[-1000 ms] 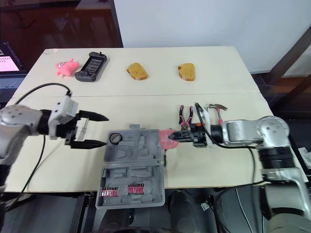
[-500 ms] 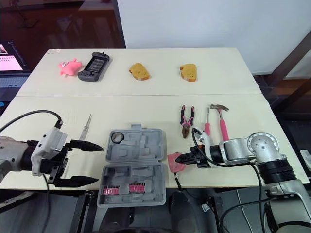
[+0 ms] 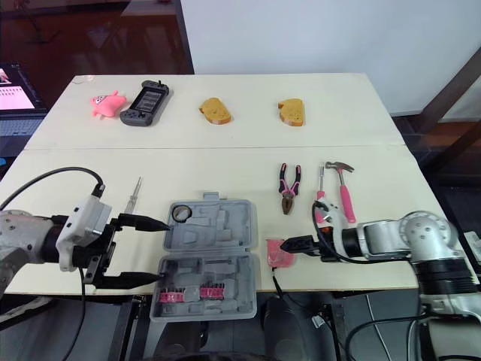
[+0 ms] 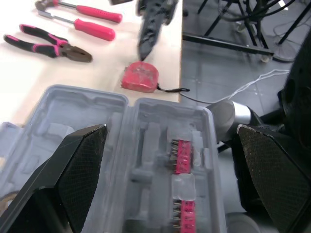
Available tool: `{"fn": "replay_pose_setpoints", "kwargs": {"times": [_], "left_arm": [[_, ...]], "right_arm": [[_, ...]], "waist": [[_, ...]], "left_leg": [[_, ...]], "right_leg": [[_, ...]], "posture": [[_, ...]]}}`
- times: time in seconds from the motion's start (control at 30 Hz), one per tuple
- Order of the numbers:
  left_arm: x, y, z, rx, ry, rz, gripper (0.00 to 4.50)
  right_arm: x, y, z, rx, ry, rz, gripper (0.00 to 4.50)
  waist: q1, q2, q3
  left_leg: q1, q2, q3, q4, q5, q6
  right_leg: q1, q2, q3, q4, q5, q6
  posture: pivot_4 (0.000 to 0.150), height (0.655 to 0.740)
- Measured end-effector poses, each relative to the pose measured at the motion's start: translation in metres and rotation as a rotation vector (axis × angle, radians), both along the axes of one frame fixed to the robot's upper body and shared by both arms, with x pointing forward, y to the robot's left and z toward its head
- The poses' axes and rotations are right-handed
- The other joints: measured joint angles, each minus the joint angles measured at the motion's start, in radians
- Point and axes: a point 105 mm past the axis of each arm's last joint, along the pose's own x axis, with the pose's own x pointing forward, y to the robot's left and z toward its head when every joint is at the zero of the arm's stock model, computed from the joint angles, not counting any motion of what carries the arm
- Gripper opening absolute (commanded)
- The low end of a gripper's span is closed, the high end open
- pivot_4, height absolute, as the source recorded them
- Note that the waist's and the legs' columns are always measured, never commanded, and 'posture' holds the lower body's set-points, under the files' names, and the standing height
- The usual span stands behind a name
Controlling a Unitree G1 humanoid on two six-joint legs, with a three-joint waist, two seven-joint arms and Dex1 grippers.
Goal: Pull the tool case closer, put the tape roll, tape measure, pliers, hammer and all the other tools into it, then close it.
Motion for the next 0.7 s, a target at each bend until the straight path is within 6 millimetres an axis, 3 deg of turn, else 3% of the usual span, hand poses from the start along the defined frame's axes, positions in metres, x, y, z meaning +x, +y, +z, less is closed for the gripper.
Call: {"fn": "replay_pose_setpoints", "kwargs": {"times": [0.07,0.13,0.2,0.27,0.4,0.53,0.7], "left_arm": [[0.005,-0.004,0.002,-0.021,-0.026,-0.009,4.50],[0.012,-0.007,0.002,-0.038,-0.046,-0.001,4.50],[0.023,-0.008,0.001,-0.055,-0.076,0.025,4.50],[0.034,-0.008,0.003,-0.105,-0.121,0.052,4.50],[0.047,0.002,-0.003,-0.081,-0.145,0.097,4.50],[0.042,0.009,-0.016,-0.033,-0.068,0.068,4.50],[0.029,0.016,-0.030,0.006,0.014,0.067,4.50]], "right_arm": [[0.002,-0.010,0.009,-0.139,-0.118,0.028,4.47],[0.012,-0.017,0.030,-0.294,-0.352,0.093,4.47],[0.015,-0.007,0.054,-0.346,-0.593,0.205,4.47],[0.009,0.005,0.060,-0.382,-0.737,0.335,4.47],[-0.005,0.016,0.046,-0.456,-0.847,0.615,4.47],[-0.025,0.035,0.034,-0.363,-0.843,0.862,4.47],[-0.009,0.033,0.009,-0.427,-0.858,0.909,4.47]], "waist": [[-0.001,0.001,0.001],[-0.002,0.002,0.001],[-0.004,0.001,0.000],[-0.002,0.000,0.000],[-0.002,0.000,0.000],[-0.006,0.000,0.000],[-0.002,-0.001,0.000]], "left_leg": [[0.000,0.000,0.000,0.000,0.000,0.000],[0.000,0.000,0.000,0.000,0.000,0.000],[0.001,0.001,0.000,-0.001,0.000,0.000],[0.001,0.000,0.000,-0.001,0.000,0.000],[0.001,0.000,0.001,0.000,0.000,0.000],[0.002,0.000,0.001,0.000,0.000,0.000],[0.003,0.000,0.001,0.000,0.000,0.000]], "right_leg": [[-0.001,0.000,0.000,0.000,0.000,0.000],[-0.001,0.000,0.000,0.000,0.000,0.001],[0.000,0.001,0.000,0.000,0.000,0.001],[0.000,0.001,0.000,0.000,0.000,0.001],[0.001,-0.001,0.000,-0.001,0.000,0.001],[0.001,-0.001,0.000,0.000,0.000,0.001],[0.002,-0.001,0.000,0.000,0.000,0.000]], "posture": [[0.150,0.7400],[0.150,0.7400],[0.150,0.7400],[0.150,0.7400],[0.150,0.7400],[0.150,0.7400],[0.150,0.7400]]}}
